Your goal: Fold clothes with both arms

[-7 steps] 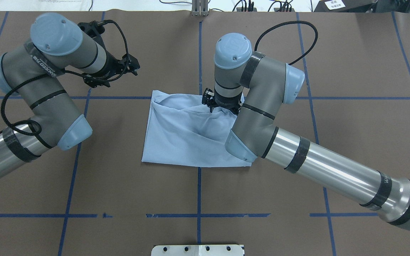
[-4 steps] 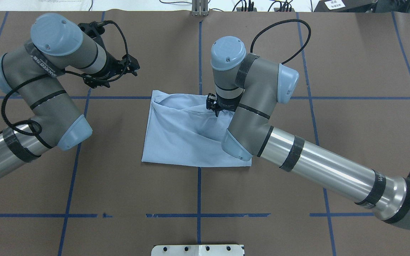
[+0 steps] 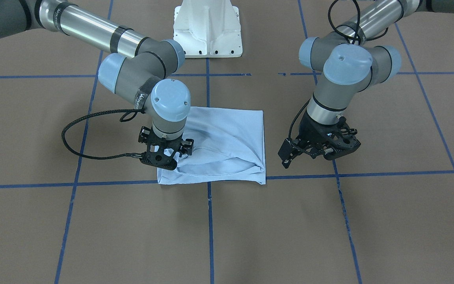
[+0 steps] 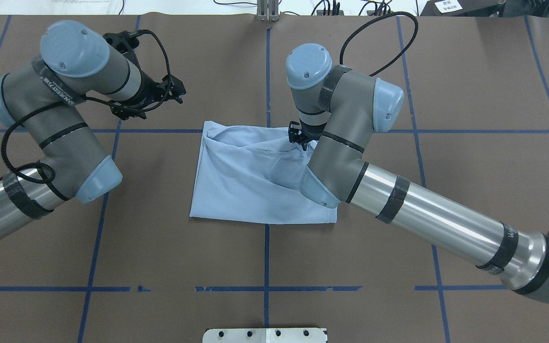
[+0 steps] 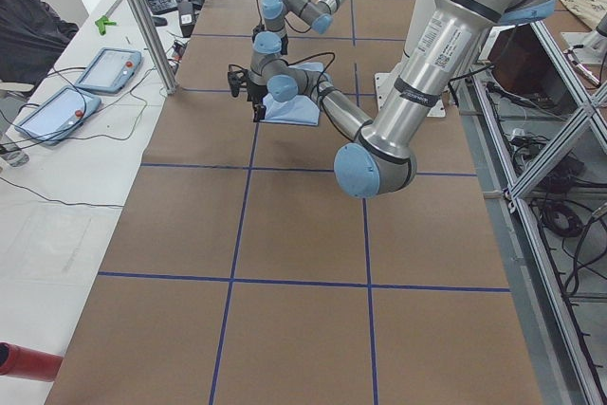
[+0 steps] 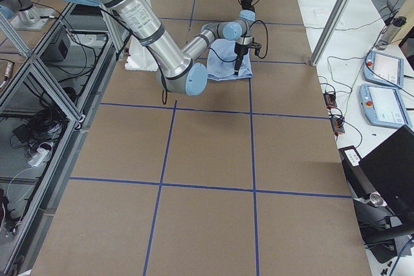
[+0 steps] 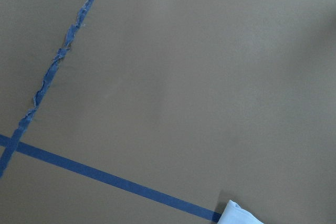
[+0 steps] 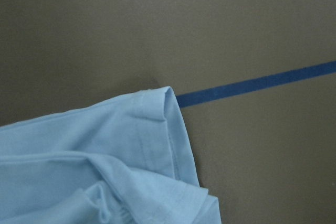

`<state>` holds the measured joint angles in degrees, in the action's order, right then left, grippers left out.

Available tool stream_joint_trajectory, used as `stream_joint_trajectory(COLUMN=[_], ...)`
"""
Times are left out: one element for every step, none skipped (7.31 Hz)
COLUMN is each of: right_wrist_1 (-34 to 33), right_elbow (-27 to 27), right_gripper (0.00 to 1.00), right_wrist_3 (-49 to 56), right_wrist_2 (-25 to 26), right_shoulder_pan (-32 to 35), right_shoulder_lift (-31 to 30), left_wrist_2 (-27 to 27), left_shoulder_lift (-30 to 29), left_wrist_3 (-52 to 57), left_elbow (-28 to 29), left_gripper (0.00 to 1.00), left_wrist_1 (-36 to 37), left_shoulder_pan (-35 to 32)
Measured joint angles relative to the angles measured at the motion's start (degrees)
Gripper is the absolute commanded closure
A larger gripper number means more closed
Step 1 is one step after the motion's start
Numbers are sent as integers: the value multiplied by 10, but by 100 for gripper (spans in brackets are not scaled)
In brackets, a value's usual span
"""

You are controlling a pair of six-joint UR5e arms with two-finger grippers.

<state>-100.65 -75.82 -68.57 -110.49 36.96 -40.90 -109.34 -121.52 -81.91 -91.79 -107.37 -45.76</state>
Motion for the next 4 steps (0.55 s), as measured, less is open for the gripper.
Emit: stream_joint_trajectory(right_wrist_1=[0,2,3,5], right_elbow=[2,6,10,13], right_gripper=[0,0,0,0], right_wrist_3=[3,10,17,23], right_wrist_2=[2,6,10,13], right_shoulder_pan=[0,1,1,2], right_shoulder_lift=[0,1,1,1], left_wrist_2=[0,0,0,0], left_shoulder_lift=[0,0,0,0], left_wrist_3=[0,0,-1,-1], left_elbow=[0,0,0,0], left_gripper=[0,0,0,0], left_wrist_1=[-1,-1,-1,-1], left_shoulder_pan=[0,0,1,1])
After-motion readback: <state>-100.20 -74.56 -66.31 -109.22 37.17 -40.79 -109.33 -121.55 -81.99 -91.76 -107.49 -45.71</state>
